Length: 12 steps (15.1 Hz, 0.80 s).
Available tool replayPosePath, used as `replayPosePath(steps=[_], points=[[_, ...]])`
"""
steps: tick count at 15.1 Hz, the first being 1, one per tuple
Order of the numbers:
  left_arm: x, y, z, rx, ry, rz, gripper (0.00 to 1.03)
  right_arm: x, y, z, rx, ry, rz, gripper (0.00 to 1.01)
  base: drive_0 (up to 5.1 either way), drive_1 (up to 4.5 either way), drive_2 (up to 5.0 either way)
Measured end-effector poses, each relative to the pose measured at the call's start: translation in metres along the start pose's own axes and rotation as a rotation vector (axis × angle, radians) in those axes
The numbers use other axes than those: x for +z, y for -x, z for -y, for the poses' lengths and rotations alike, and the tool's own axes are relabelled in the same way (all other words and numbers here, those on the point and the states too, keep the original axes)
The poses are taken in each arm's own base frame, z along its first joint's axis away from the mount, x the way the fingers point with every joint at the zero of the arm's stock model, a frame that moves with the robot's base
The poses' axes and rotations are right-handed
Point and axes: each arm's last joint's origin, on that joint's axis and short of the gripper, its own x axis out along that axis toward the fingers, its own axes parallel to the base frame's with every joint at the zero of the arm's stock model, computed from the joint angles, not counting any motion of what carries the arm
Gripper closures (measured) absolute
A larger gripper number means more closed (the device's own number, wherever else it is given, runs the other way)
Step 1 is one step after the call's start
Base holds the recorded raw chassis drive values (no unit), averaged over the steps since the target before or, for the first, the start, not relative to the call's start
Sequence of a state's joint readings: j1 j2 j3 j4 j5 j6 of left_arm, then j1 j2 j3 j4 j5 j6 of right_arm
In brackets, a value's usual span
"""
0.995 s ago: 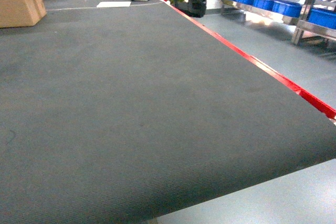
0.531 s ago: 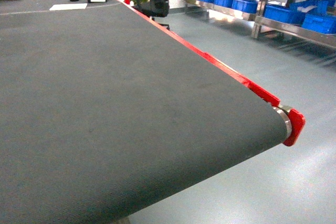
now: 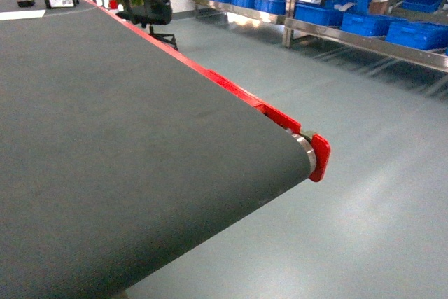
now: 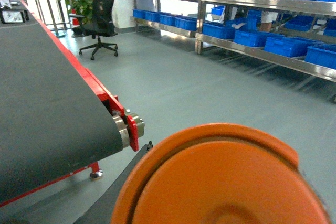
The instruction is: Sort blue parts and orange caps into right shelf containers
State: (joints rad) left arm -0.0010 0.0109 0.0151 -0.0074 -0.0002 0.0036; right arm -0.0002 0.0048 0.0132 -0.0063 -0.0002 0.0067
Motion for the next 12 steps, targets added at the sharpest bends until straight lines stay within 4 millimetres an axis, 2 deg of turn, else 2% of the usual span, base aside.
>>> replayPosePath(steps=[12], points=[[0.0000, 0.0000, 0.0000, 0.000, 0.000, 0.000, 0.59, 0.0000, 0.0000, 0.0000, 0.000, 0.000, 0.000, 0.57, -1.6, -1.58, -1.6]])
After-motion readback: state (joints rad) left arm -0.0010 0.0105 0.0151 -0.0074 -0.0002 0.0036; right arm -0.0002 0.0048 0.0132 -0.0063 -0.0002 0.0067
